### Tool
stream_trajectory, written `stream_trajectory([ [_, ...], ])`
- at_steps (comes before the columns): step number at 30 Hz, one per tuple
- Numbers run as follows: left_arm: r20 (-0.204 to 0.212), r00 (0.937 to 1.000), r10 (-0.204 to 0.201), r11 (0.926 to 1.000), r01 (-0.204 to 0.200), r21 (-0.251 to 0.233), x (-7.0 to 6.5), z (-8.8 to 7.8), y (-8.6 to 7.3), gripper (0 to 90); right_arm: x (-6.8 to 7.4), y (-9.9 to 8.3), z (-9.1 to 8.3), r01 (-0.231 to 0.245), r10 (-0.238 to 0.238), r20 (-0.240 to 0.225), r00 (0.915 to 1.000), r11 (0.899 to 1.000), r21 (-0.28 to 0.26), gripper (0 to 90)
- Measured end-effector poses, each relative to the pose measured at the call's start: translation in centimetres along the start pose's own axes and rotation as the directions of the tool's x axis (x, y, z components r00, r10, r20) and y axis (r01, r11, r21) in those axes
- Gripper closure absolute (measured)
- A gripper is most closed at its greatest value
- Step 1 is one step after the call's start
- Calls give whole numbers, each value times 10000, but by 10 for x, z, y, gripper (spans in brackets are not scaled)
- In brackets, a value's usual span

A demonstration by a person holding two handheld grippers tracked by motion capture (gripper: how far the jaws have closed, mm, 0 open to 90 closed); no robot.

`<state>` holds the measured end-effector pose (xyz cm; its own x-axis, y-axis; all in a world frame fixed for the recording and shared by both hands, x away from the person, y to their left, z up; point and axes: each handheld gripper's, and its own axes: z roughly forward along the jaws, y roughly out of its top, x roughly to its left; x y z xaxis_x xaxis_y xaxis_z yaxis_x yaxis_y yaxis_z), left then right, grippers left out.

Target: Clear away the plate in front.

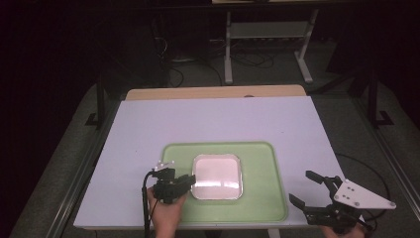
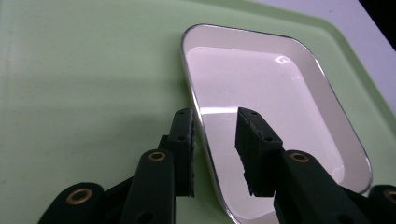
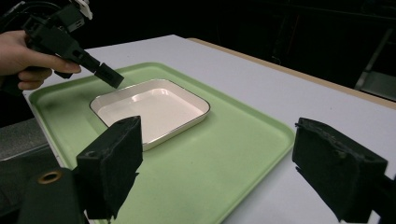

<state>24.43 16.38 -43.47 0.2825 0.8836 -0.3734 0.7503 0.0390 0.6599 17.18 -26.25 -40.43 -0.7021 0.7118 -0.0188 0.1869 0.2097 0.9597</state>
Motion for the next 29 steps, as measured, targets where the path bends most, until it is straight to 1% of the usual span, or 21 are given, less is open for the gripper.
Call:
stream_trajectory([
  [5,156,9992,364,9993,-364,-8,0,-4,0,647,0,0,-1,3,-3,132,9999,10000,-6,152],
  [11,519,9968,614,9981,-615,-12,0,-7,2,615,0,-1,-3,-34,33,201,9998,10000,11,152],
  [15,704,9939,847,9964,-841,-109,1,-12,3,595,-1,-2,-4,-60,58,244,9997,10000,45,152],
  [17,767,9914,1056,9944,-1046,-172,2,-14,3,586,-2,-2,-4,-75,74,267,9996,10000,46,152],
  [18,767,9914,1056,9944,-1046,-172,2,-14,3,577,-2,-2,-4,-83,81,283,9996,9999,58,152],
  [19,942,9891,1135,9935,-1129,-122,4,-17,2,565,-3,-3,-4,-85,84,293,9995,9999,58,152],
  [23,1024,9828,1538,9881,-1525,-205,8,-24,-1,537,-3,-3,-4,-109,106,328,9994,9999,98,151],
  [25,1028,9819,1588,9873,-1570,-253,9,-26,-2,522,-3,-3,-4,-119,115,339,9994,9999,108,151],
  [26,1125,9808,1591,9872,-1566,-307,11,-29,-3,512,-3,-3,-4,-117,114,357,9993,9999,99,151],
  [29,1149,9726,2023,9790,-1979,-484,16,-40,-8,493,-3,-3,-4,-98,94,364,9993,9999,120,151],
])
